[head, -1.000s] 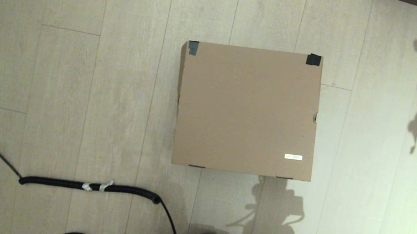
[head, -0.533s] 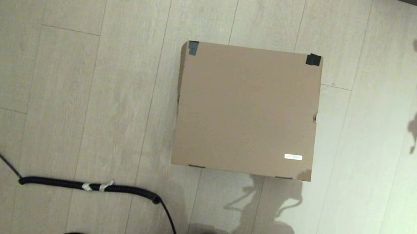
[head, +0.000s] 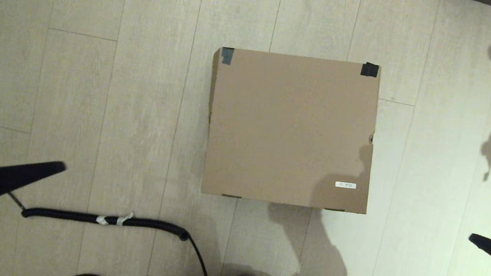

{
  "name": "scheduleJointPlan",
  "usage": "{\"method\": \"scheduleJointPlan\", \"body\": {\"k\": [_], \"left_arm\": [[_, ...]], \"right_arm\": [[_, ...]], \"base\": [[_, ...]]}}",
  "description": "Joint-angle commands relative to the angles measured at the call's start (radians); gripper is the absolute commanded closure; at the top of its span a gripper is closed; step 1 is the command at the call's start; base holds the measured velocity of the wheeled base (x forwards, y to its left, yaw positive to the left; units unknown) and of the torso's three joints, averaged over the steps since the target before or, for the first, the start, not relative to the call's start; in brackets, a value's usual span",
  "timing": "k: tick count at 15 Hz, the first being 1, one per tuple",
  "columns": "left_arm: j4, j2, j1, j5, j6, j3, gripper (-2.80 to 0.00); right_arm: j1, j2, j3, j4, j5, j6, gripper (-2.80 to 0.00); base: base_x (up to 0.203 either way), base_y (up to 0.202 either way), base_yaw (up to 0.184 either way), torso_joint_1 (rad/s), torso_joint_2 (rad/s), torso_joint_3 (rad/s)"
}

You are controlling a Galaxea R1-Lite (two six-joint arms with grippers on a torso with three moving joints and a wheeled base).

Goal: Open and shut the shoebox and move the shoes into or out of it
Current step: Open the shoe box

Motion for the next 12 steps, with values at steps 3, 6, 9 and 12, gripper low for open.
{"method": "scheduleJointPlan", "body": {"k": [3,6,9,12], "left_arm": [[-0.451,0.607,0.0,-0.084,-0.069,0.011,0.0],[-0.712,0.836,0.0,-0.185,-0.166,-0.034,0.0],[-0.8,0.926,-0.001,-0.275,-0.26,-0.147,0.0],[-0.821,0.985,-0.012,-0.279,-0.261,-0.208,0.0]], "right_arm": [[-0.006,0.54,0.029,-0.503,0.134,0.032,0.0],[-0.019,0.787,0.035,-0.797,0.234,0.045,0.0],[-0.028,0.969,0.005,-1.017,0.273,0.052,0.0],[-0.031,1.029,-0.057,-1.083,0.283,0.052,0.0]], "base": [[0.0,0.0,0.0,0.0,0.0,0.0],[0.0,0.0,0.0,0.0,0.0,0.0],[0.0,0.0,0.0,0.0,0.0,0.0],[0.0,0.0,0.0,0.0,0.0,0.0]]}}
